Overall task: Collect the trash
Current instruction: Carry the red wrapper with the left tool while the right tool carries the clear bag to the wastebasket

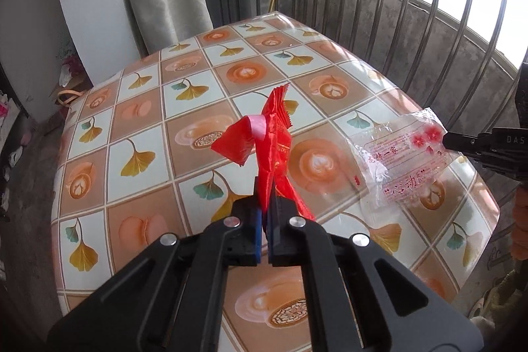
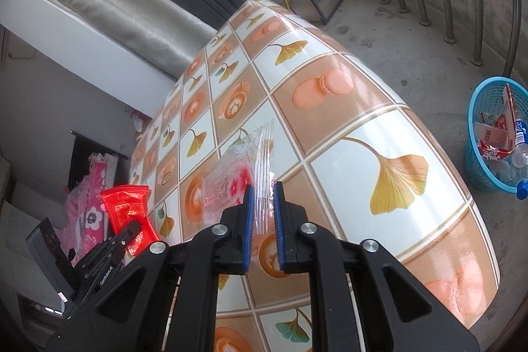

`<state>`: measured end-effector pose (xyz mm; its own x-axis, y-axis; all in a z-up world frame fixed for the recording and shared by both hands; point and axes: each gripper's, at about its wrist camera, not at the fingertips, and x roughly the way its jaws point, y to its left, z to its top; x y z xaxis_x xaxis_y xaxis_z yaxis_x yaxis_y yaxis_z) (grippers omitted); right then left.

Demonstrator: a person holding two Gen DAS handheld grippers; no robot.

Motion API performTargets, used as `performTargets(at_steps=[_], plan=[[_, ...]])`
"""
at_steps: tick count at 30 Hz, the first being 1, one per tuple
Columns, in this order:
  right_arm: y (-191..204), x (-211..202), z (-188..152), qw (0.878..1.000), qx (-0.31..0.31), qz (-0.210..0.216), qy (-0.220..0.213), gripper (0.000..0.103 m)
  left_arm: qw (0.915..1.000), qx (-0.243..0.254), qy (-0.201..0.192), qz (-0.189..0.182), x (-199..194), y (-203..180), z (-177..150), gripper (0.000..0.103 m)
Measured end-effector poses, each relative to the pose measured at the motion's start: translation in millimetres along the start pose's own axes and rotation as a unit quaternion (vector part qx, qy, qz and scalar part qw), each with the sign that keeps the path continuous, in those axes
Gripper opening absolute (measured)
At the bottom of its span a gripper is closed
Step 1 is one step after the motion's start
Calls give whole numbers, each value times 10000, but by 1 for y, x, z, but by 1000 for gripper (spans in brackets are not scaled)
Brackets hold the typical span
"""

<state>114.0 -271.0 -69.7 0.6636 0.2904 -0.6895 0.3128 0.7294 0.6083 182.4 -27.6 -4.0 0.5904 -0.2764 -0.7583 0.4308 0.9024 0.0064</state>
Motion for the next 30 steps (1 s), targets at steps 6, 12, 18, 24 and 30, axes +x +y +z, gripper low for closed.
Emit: performTargets(at_steps=[6, 12, 18, 24, 30], plan=[[-6, -9, -1, 9999, 55, 93, -84, 12, 9998, 93, -146, -60, -15, -13, 5, 0], [-14, -21, -2, 9996, 115, 170, -179, 12, 9994, 206, -252, -64, -26, -27, 8, 0], [-29, -38, -3, 9988, 266, 241, -324, 12, 9985, 345, -358, -215, -35, -47, 13, 0], [-58, -66, -12, 9963, 552, 240, -610, 12, 9950, 595, -335, -726, -36, -87, 24, 0], [-127, -122, -25, 9846, 1225, -151, -1240, 12, 9845, 859, -59, -1526, -20, -149, 40, 0]])
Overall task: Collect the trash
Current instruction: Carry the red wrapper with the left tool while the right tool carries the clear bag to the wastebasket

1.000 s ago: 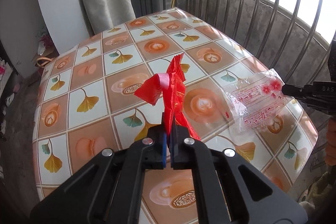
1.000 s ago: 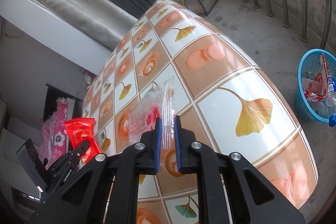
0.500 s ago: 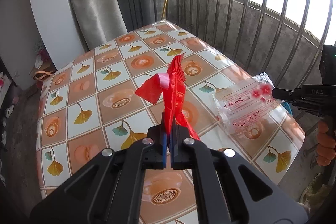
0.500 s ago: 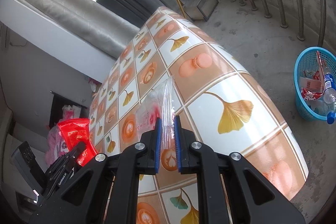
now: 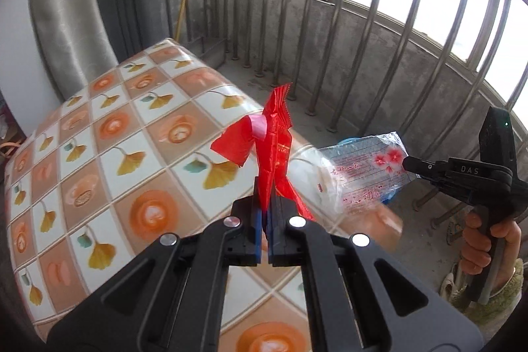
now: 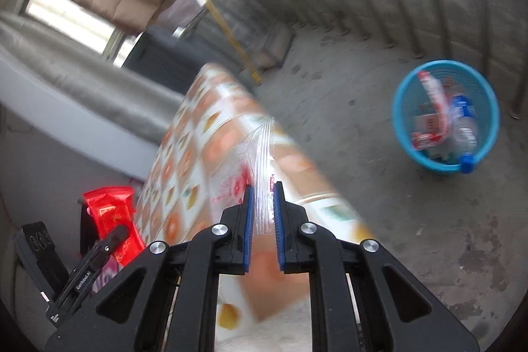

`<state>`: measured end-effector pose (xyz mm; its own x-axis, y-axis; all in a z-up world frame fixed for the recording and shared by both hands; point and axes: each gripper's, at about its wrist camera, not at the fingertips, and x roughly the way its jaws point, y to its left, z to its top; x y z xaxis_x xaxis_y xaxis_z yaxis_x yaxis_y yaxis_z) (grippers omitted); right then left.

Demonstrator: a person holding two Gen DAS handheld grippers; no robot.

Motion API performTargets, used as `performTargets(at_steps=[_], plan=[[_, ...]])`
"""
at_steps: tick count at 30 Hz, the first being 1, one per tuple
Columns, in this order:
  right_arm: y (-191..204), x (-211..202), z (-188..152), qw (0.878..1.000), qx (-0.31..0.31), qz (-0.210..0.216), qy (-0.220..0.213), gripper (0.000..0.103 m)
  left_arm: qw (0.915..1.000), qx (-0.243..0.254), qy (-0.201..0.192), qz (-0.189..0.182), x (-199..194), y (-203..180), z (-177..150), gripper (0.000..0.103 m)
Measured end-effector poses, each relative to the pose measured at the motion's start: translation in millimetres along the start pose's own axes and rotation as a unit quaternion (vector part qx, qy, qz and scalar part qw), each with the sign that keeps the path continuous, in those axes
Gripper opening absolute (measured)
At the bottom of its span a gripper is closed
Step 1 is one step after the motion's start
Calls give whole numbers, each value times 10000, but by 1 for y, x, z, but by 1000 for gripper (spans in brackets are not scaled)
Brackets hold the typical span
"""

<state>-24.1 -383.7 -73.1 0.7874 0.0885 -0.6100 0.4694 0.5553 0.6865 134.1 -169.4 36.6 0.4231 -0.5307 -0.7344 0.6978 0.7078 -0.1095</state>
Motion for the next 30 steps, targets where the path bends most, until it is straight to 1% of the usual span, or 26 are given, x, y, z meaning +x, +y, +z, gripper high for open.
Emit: performTargets(at_steps=[2, 4, 5, 7, 9, 13, 15, 17, 20, 21, 23, 24, 25, 27, 28, 30], plan=[[-35, -27, 9, 9980, 338, -360, -384, 12, 9994, 23, 164, -315, 19, -20, 11, 0], [-67, -55, 17, 9910, 589, -900, -797, 12, 9982, 92, 337, -485, 40, -40, 19, 0], [-81, -66, 20, 9868, 717, -1093, -958, 12, 9974, 164, 420, -569, 52, -52, 24, 0], [-112, -88, 25, 9761, 1059, -1420, -1258, 12, 9959, 347, 573, -605, 75, -74, 31, 0], [-135, -101, 26, 9651, 1237, -1780, -1467, 12, 9939, 608, 702, -603, 100, -100, 39, 0], [-167, -104, 30, 9540, 1507, -2082, -1545, 12, 9859, 1020, 1132, -696, 153, -144, 52, 1], [-179, -96, 33, 9529, 1618, -2094, -1483, 12, 9801, 1161, 1437, -725, 188, -165, 57, 1], [-190, -89, 33, 9528, 1711, -2070, -1414, 12, 9750, 1240, 1728, -639, 225, -182, 63, 1], [-208, -87, 36, 9533, 1799, -2046, -1302, 12, 9664, 1212, 2192, -577, 283, -199, 69, 1], [-212, -86, 36, 9530, 1824, -2055, -1276, 12, 9648, 1155, 2298, -547, 302, -204, 71, 1], [-216, -85, 38, 9515, 1877, -2109, -1224, 12, 9616, 1007, 2476, -616, 334, -210, 74, 6], [-218, -85, 37, 9504, 1905, -2143, -1203, 12, 9600, 960, 2573, -551, 350, -213, 74, 13], [-221, -86, 37, 9492, 1937, -2181, -1184, 12, 9596, 893, 2615, -522, 362, -216, 75, 23], [-224, -87, 37, 9469, 1969, -2259, -1160, 12, 9612, 697, 2604, -580, 375, -216, 75, 34], [-228, -89, 37, 9453, 1988, -2314, -1152, 12, 9615, 617, 2612, -586, 378, -215, 75, 38], [-234, -88, 36, 9430, 2028, -2381, -1141, 12, 9616, 476, 2602, -728, 375, -211, 76, 40]])
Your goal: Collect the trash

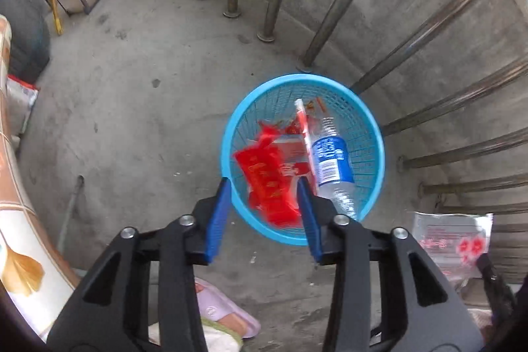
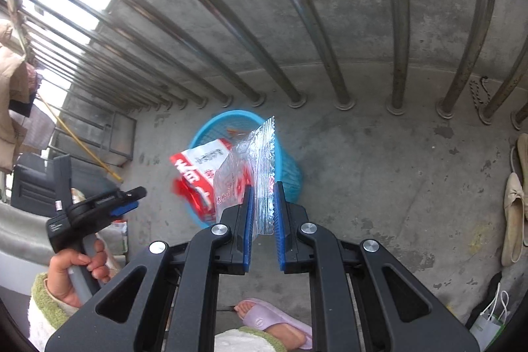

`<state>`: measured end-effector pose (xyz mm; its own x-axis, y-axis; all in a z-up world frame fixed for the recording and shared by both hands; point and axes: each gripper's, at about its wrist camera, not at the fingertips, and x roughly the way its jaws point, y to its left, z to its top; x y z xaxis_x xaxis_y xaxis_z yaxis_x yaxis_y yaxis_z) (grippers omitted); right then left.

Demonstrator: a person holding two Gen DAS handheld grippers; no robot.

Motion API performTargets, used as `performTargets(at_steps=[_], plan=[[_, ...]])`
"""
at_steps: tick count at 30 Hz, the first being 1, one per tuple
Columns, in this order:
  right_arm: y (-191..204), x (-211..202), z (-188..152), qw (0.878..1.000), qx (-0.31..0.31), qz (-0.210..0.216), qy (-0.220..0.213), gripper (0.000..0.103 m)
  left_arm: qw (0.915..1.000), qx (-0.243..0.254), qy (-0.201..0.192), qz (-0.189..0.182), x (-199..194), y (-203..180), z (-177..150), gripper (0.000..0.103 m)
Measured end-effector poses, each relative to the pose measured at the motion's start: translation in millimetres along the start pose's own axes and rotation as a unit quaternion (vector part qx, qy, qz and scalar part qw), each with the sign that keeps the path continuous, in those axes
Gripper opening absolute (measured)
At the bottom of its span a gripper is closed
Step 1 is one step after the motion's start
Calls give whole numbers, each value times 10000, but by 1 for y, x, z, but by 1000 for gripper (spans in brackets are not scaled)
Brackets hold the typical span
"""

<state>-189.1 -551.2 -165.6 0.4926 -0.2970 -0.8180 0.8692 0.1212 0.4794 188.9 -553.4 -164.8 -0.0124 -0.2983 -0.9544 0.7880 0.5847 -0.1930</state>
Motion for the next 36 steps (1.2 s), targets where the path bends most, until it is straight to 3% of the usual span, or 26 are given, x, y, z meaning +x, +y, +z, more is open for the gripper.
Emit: performTargets(at_steps=[7, 12, 15, 17, 20, 22, 24, 27, 28, 29, 32, 36], plan=[[16, 26, 2, 9993, -262, 73, 241, 12, 9980, -85, -557, -285, -57, 24, -15, 52], [83, 48, 1, 9915, -1259, 244, 234, 12, 9918, -214, -1242, -213, -137, 70, -49, 64], [137, 63, -2, 9764, -2157, 115, -23, 12, 9847, -489, -1672, -75, -186, 106, -83, 68], [175, 74, -9, 9551, -2943, -87, -338, 12, 9794, -661, -1907, 80, -215, 129, -109, 71], [220, 99, -29, 9065, -4133, -395, -766, 12, 9672, -1050, -2267, 462, -251, 166, -160, 74], [239, 124, -45, 8659, -4871, -686, -911, 13, 9616, -1302, -2317, 680, -262, 184, -190, 75], [247, 162, -61, 8243, -5522, -999, -754, 19, 9561, -1587, -2295, 897, -268, 201, -221, 75], [247, 201, -74, 7835, -6009, -1554, -297, 20, 9472, -1932, -2328, 1067, -278, 222, -256, 75], [244, 206, -75, 7801, -6029, -1660, -177, 20, 9443, -2022, -2353, 1096, -279, 225, -263, 75], [242, 206, -74, 7844, -5970, -1679, -122, 21, 9416, -2101, -2371, 1140, -282, 230, -271, 75], [243, 186, -65, 8086, -5686, -1504, -135, 38, 9373, -2198, -2441, 1166, -285, 239, -290, 75], [227, 155, -52, 8438, -5187, -1373, -108, 40, 9336, -2253, -2584, 1039, -289, 241, -300, 75]])
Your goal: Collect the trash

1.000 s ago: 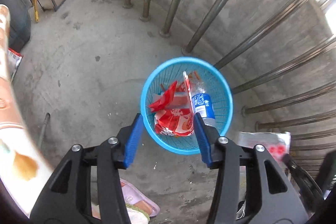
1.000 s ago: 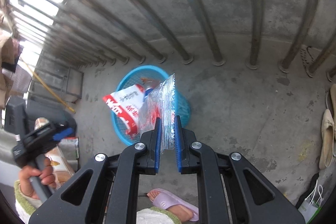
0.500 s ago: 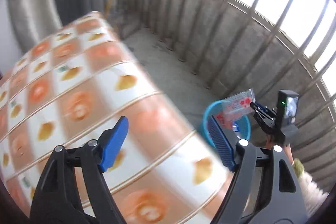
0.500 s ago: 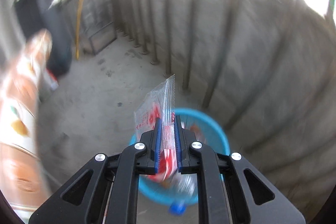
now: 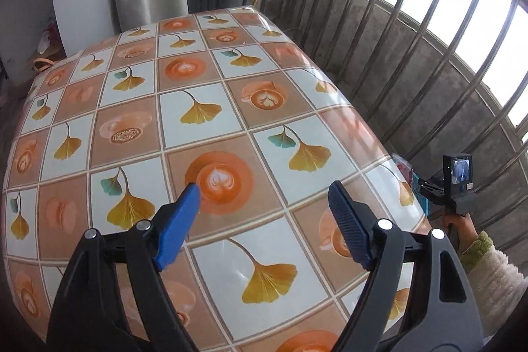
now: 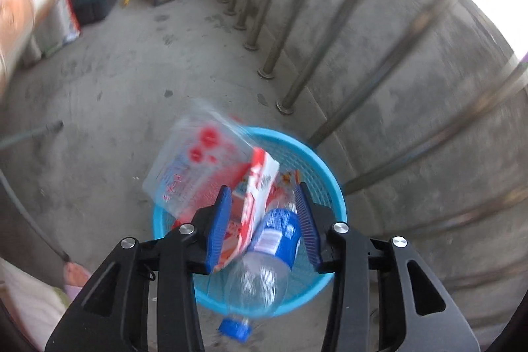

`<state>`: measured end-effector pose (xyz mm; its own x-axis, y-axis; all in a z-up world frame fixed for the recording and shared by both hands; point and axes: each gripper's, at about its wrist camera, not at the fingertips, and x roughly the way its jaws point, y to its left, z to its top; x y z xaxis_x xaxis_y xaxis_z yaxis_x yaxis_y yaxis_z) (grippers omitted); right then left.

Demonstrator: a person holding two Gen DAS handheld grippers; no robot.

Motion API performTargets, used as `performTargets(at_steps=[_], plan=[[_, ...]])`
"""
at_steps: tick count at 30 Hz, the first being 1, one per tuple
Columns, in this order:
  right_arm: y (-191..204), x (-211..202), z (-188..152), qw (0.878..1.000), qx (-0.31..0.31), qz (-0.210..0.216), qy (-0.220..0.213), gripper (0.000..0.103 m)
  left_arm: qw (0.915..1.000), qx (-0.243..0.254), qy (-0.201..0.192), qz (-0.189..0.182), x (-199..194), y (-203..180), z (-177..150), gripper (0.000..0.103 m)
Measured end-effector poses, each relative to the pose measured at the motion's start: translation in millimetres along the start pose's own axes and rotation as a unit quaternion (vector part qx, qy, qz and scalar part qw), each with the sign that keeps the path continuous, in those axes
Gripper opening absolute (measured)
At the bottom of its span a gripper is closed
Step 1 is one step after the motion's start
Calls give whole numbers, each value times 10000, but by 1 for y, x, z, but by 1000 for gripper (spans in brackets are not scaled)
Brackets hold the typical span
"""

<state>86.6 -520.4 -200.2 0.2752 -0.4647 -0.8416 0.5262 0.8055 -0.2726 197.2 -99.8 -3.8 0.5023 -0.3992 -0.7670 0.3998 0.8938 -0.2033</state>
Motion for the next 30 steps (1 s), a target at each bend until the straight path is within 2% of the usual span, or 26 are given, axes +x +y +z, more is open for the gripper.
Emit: performTargets(at_steps=[7, 12, 18, 23, 30], plan=[[-38, -42, -36, 9943, 989, 356, -168, 40, 9990, 241, -289, -240, -30, -9, -16, 79], [-42, -78, -49, 9866, 1386, 813, -293, 41, 9982, 220, -447, -331, -54, -2, -29, 80], [-31, -107, -49, 9765, 1519, 1505, -290, 54, 9978, 35, -599, -299, -79, 17, -44, 82], [-8, -99, -40, 9654, 1537, 2105, -67, 64, 9982, -22, -562, -185, -81, 28, -46, 83], [47, -53, -45, 9624, 1148, 2358, 704, 66, 9993, -180, -247, -228, -54, 35, -34, 84]])
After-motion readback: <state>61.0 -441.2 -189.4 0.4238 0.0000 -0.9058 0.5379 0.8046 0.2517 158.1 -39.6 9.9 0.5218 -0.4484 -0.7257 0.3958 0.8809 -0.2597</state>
